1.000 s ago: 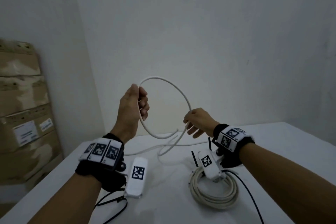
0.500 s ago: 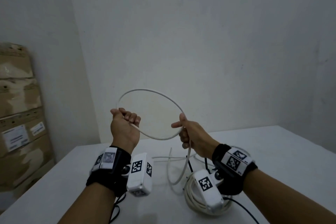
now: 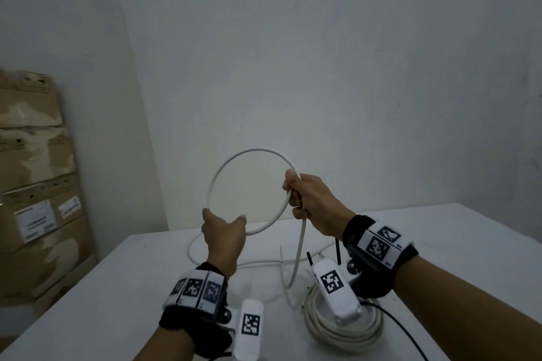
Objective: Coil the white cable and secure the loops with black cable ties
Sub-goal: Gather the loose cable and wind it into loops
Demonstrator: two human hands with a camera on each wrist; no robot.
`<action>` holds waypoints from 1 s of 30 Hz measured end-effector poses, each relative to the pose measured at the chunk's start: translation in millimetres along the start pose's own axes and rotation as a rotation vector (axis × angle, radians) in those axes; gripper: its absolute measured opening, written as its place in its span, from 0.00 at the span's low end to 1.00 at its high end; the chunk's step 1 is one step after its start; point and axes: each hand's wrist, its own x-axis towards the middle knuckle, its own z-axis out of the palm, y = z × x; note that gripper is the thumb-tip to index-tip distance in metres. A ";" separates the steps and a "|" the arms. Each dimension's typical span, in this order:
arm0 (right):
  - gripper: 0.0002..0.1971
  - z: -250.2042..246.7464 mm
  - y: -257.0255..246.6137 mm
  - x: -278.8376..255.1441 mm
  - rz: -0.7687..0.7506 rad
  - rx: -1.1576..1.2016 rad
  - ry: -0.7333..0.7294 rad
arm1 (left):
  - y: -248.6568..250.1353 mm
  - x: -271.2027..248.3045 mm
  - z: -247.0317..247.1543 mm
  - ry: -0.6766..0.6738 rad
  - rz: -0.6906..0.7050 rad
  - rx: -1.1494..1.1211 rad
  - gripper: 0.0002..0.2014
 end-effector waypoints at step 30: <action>0.13 44.1 62.1 -46.9 -0.418 -0.405 -0.081 | 41.2 -23.1 -26.4 -0.533 -0.174 -0.572 0.16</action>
